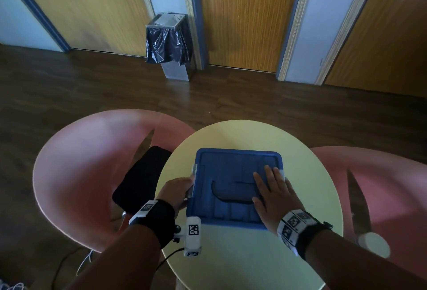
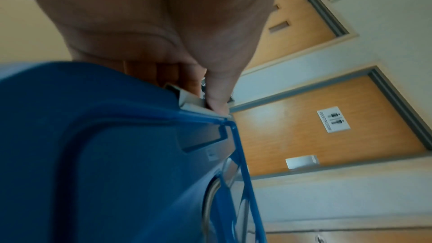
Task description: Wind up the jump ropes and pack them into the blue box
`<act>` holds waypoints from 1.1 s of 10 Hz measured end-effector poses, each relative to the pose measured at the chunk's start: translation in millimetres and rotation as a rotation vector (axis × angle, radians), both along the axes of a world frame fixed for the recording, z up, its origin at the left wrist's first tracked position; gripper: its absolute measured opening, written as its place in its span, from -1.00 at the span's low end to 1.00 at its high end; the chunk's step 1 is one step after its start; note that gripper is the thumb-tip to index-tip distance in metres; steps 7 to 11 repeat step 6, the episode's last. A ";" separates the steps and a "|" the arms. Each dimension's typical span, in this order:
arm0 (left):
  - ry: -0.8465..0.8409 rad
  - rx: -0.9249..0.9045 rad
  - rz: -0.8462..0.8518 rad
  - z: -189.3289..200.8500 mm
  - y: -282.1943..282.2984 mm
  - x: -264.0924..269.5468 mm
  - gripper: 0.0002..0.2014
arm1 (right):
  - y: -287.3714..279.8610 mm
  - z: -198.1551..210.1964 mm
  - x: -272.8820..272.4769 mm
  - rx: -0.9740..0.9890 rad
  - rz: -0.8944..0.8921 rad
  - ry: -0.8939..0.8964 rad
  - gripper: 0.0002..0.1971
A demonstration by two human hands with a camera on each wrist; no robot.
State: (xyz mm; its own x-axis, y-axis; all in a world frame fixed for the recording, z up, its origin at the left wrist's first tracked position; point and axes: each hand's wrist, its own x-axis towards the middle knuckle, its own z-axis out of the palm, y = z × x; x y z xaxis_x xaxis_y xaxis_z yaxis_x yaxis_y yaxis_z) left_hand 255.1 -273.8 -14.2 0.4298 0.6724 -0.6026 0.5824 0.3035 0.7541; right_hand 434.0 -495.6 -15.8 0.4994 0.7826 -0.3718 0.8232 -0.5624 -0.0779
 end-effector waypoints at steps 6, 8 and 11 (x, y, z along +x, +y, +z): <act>0.113 0.833 -0.483 12.7 -46.7 -23.5 -0.51 | -77.2 7.8 -13.6 0.239 -0.040 0.048 -0.21; 0.113 0.833 -0.483 12.7 -46.7 -23.5 -0.51 | -77.2 7.8 -13.6 0.239 -0.040 0.048 -0.21; 0.113 0.833 -0.483 12.7 -46.7 -23.5 -0.51 | -77.2 7.8 -13.6 0.239 -0.040 0.048 -0.21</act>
